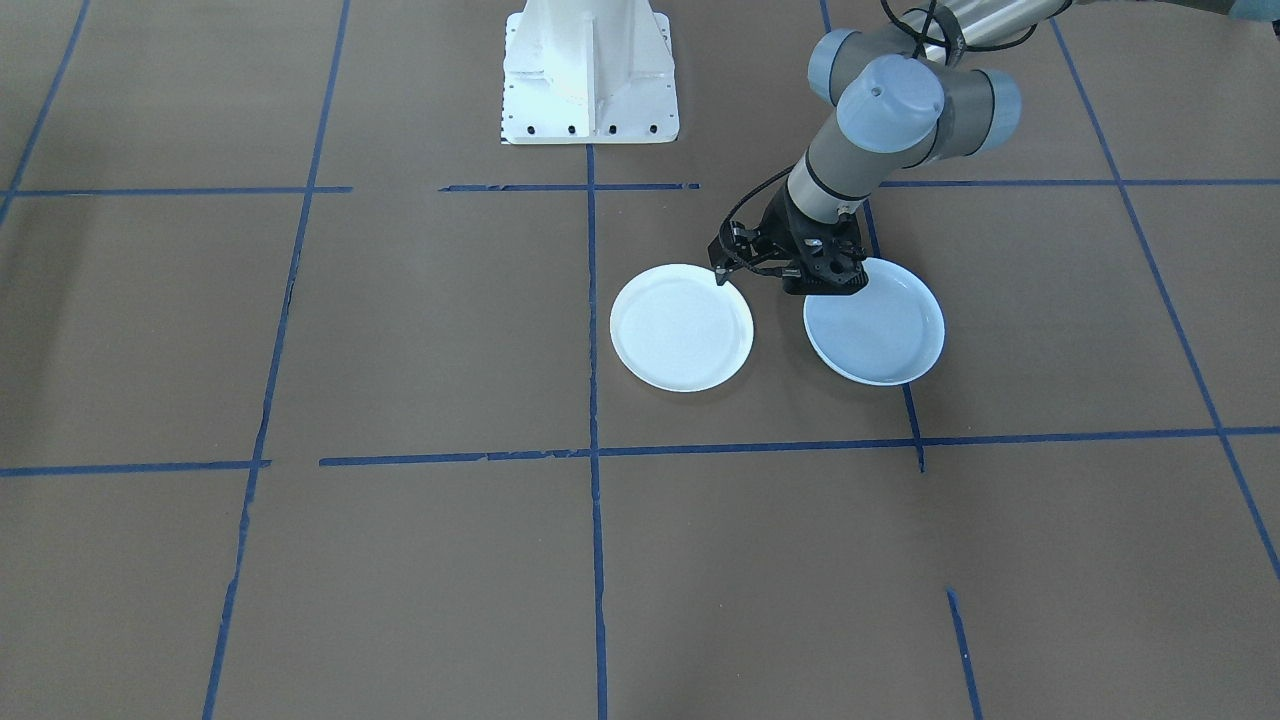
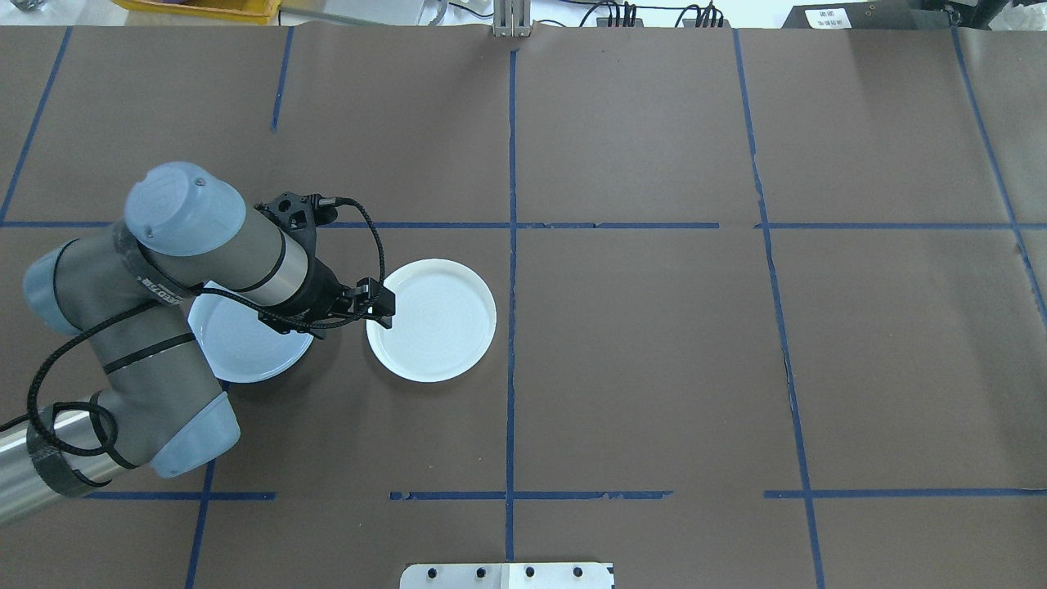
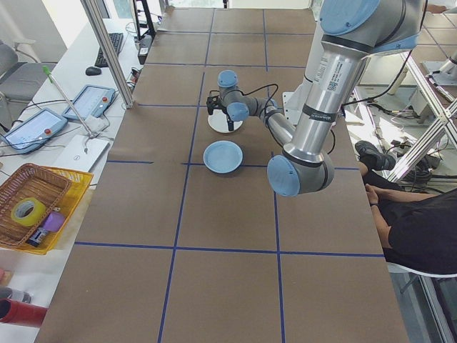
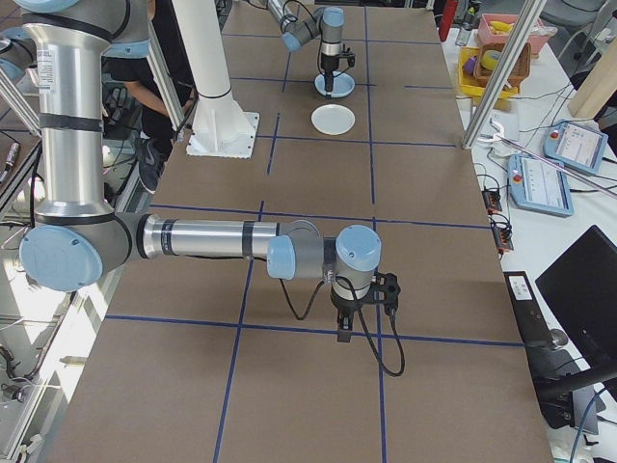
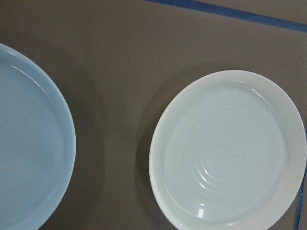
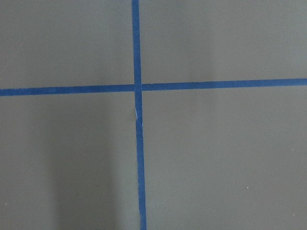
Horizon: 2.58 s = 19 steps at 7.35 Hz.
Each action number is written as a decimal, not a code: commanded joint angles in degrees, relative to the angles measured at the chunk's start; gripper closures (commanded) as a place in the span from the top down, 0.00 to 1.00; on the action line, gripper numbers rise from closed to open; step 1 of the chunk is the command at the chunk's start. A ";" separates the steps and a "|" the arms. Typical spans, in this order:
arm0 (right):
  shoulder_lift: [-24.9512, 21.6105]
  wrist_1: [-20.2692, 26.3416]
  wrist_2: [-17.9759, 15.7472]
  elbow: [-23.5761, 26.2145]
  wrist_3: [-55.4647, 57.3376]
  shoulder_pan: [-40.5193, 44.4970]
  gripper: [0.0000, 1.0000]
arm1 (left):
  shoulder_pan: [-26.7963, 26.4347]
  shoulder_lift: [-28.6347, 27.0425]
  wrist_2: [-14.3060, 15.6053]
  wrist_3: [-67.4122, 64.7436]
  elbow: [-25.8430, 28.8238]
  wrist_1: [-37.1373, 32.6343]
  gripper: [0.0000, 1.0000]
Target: Stack plate in center
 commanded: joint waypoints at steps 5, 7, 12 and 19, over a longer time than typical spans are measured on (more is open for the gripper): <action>0.00 0.00 -0.09 0.00 -0.09 0.00 1.00 | 1.11 -2.27 0.30 0.29 7.95 -5.10 0.62; 0.00 0.00 -0.09 0.00 0.00 0.00 1.00 | 1.02 -2.36 0.30 0.29 7.78 -5.01 0.21; 0.00 0.00 -0.09 0.00 -0.09 0.09 1.00 | -5.97 -0.53 -6.50 0.47 2.62 -4.22 0.00; 0.00 0.00 0.00 0.00 -0.09 0.00 1.00 | -16.63 14.67 -14.55 21.71 -0.31 -5.19 0.00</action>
